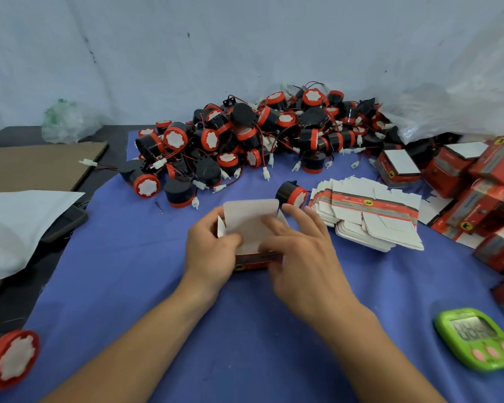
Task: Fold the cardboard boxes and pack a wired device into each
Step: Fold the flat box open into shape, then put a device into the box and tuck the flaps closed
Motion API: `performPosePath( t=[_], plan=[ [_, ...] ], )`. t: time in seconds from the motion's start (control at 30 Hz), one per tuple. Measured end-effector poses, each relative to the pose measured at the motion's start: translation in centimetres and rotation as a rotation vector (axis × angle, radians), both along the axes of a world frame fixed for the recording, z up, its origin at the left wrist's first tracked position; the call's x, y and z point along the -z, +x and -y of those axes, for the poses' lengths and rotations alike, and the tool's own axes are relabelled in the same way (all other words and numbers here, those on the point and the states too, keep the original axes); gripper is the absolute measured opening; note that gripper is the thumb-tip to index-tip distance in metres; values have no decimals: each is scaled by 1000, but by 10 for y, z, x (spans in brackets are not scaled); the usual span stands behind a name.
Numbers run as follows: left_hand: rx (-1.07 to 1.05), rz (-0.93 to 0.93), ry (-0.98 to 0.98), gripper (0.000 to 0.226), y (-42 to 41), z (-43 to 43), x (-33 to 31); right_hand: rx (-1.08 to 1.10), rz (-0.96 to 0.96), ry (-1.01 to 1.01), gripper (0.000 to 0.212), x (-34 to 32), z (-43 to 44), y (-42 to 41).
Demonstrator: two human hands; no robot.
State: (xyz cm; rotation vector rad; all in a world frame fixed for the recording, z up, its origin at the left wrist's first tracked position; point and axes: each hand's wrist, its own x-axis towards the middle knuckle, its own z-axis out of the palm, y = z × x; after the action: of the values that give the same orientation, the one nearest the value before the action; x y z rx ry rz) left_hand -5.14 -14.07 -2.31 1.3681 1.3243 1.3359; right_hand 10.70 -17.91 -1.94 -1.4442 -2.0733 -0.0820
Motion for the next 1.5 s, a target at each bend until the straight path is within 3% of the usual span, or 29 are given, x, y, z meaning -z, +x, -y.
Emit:
performPosePath(
  t=[0.07, 0.17, 0.23, 0.27, 0.33, 0.43, 0.53, 0.63, 0.73, 0.9, 0.97, 1.07, 1.13, 1.2, 1.3, 1.37, 1.43, 1.5],
  plan=[
    [13, -94, 6, 44, 2, 1, 1, 1, -204, 40, 19, 2, 6, -5],
    [14, -255, 42, 42, 3, 2, 2, 37, -730, 80, 16, -7, 8, -10],
    [4, -282, 46, 41, 2, 4, 1, 202, -857, 113, 27, -13, -7, 4],
    [0, -288, 39, 39, 2, 4, 1, 296, -811, 75, 32, -18, -17, 15],
    [-4, -300, 38, 34, 2, 6, -1, 403, -536, -115, 45, -22, -40, 35],
    [4, -300, 47, 31, 3, 6, -4, 373, 46, -332, 58, -23, -74, 44],
    [13, -298, 54, 33, 3, 7, -4, 282, 288, -343, 65, -24, -101, 36],
    [26, -288, 45, 36, 2, 8, -5, 227, 334, -311, 48, -24, -114, 27],
    [20, -287, 49, 36, 2, 7, -4, 189, 109, -375, 30, -35, -121, 21],
    [14, -301, 43, 37, 3, 8, -5, -19, 270, -446, 52, -40, -122, 20],
    [-1, -301, 31, 33, 3, 7, -4, -55, 258, -510, 46, -43, -123, 18],
    [-37, -334, 10, 28, 3, 8, -1, 61, 260, -459, 35, -43, -125, 15],
    [-50, -372, 2, 26, 3, 8, -1, 107, 24, -392, 38, -46, -121, 13],
    [-46, -391, 5, 25, 3, 9, 0, 86, -400, -298, 39, -59, -111, 14],
    [-40, -394, -5, 22, 2, 9, 0, 57, -876, -98, 29, -103, -91, 25],
    [-39, -391, -8, 22, 2, 9, 0, -26, -1108, -173, 29, -127, -71, 44],
    [-47, -397, -10, 21, 3, 9, 0, -143, -1142, -419, 32, -135, -48, 67],
    [-49, -398, -11, 18, 4, 8, 0, -211, -1001, -678, 30, -129, -27, 86]
  ],
)
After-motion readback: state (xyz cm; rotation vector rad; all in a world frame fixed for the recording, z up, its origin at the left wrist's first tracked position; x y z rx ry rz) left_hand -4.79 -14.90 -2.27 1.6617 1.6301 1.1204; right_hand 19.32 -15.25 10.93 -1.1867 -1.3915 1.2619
